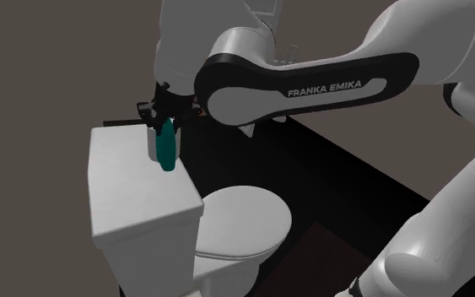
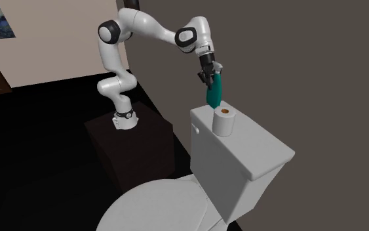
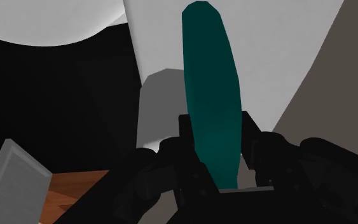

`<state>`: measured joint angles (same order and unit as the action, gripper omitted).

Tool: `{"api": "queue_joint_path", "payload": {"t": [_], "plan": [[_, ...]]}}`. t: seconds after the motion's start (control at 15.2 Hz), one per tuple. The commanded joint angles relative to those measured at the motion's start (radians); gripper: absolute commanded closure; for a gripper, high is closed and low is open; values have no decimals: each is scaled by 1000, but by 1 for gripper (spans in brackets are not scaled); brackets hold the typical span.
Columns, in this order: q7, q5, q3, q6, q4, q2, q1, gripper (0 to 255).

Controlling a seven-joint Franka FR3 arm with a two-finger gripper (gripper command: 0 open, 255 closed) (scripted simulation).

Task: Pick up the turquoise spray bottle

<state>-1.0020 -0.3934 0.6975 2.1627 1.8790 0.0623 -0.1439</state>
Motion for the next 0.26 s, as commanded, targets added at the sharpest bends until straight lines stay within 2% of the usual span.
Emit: {"api": "queue_joint_path", "payload": {"t": [0.0,0.2], "plan": [[13,10,0,-24,-22,5,1,255],[19,14,0,-38,-37,6,1,255]]}}
